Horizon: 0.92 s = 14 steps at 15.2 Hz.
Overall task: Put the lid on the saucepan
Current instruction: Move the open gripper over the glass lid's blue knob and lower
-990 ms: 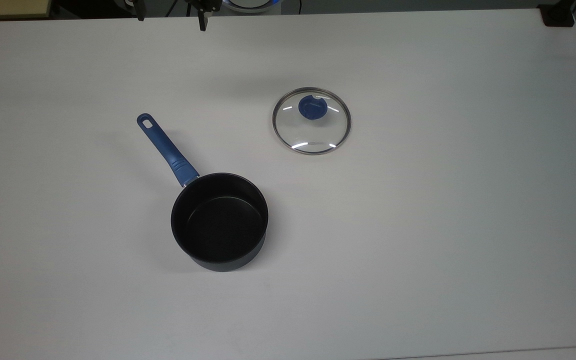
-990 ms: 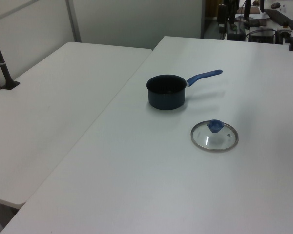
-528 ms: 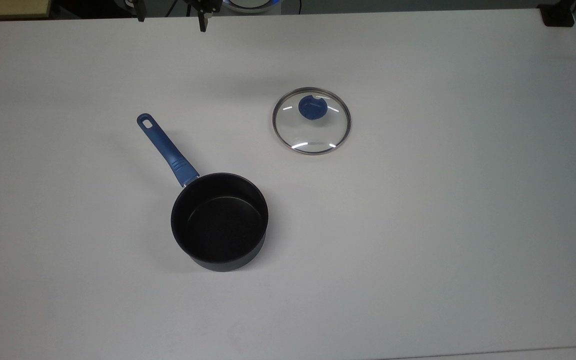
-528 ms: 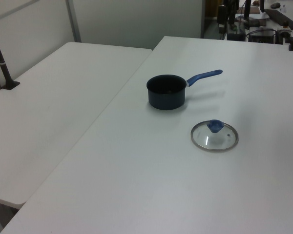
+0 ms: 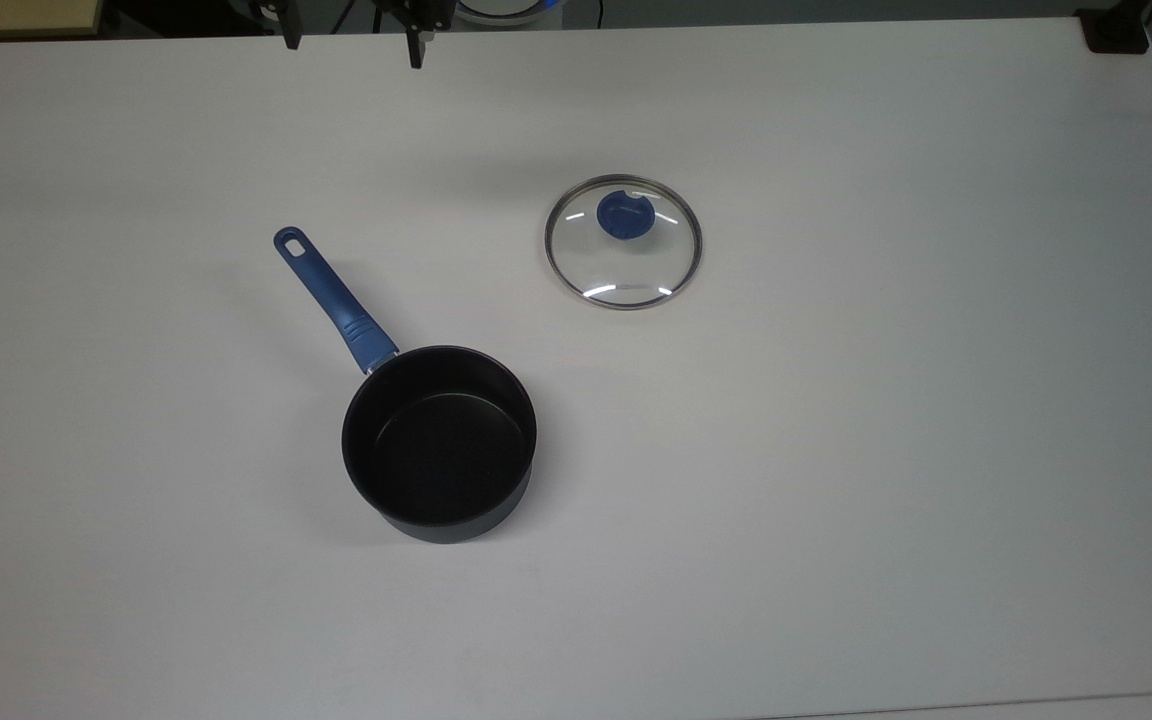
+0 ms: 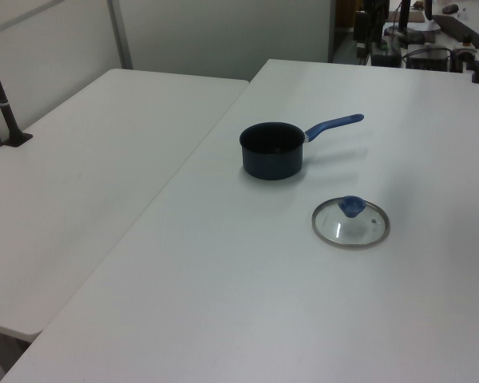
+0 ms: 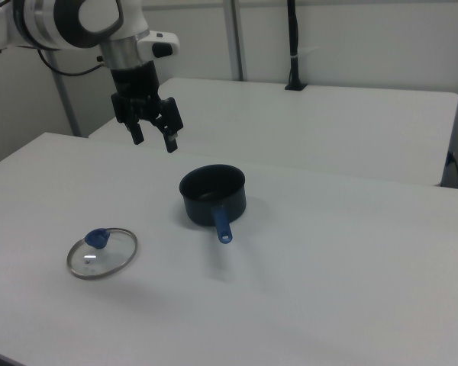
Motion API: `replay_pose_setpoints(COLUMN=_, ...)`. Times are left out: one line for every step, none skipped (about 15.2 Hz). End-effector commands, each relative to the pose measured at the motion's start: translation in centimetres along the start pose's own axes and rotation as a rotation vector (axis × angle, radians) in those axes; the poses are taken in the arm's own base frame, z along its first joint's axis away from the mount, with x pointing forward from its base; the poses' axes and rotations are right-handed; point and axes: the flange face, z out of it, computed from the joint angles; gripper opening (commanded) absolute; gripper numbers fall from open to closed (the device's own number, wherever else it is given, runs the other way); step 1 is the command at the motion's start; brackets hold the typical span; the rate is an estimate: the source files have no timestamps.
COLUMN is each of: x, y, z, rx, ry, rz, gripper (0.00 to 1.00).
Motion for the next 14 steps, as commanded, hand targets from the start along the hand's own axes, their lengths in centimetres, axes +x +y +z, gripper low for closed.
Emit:
replay_pose_setpoints(x=-0.2, y=-1.4, z=0.3, rx=0.000, ry=-0.023, rz=-0.029, gripper=1.00)
replay_pose_setpoints(x=-0.1, y=-1.5, z=0.4, rx=0.001, ry=-0.025, rz=-0.031, gripper=1.00)
replay_pose_setpoints(x=-0.1, y=-1.6, z=0.5, rx=0.001, ry=-0.025, rz=-0.033, gripper=1.00)
replay_pose_setpoints(x=-0.1, y=-1.7, z=0.6, rx=0.001, ry=-0.028, rz=-0.034, gripper=1.00)
replay_pose_setpoints(x=-0.1, y=-2.1, z=0.6, rx=0.001, ry=-0.027, rz=-0.040, gripper=1.00)
replay_pose_setpoints(x=0.0, y=-2.9, z=0.9, rx=0.002, ry=-0.034, rz=-0.053, gripper=1.00)
replay_pose_setpoints(x=0.1, y=-3.3, z=1.3, rx=0.001, ry=-0.040, rz=-0.059, gripper=1.00)
replay_pose_setpoints(x=0.2, y=-3.5, z=1.6, rx=0.005, ry=-0.046, rz=-0.063, gripper=1.00)
replay_pose_setpoints(x=0.2, y=-4.1, z=1.9, rx=0.016, ry=-0.053, rz=-0.070, gripper=1.00)
replay_pose_setpoints(x=0.0, y=-5.1, z=2.2, rx=0.028, ry=-0.058, rz=-0.084, gripper=1.00)
replay_pose_setpoints(x=0.0, y=-5.6, z=2.4, rx=0.035, ry=-0.060, rz=-0.092, gripper=1.00)
replay_pose_setpoints(x=0.1, y=-5.9, z=2.8, rx=0.045, ry=-0.065, rz=-0.094, gripper=1.00)
replay_pose_setpoints(x=0.2, y=-7.2, z=3.6, rx=0.054, ry=-0.071, rz=-0.112, gripper=1.00)
replay_pose_setpoints(x=0.3, y=-8.2, z=4.1, rx=0.056, ry=-0.073, rz=-0.127, gripper=1.00)
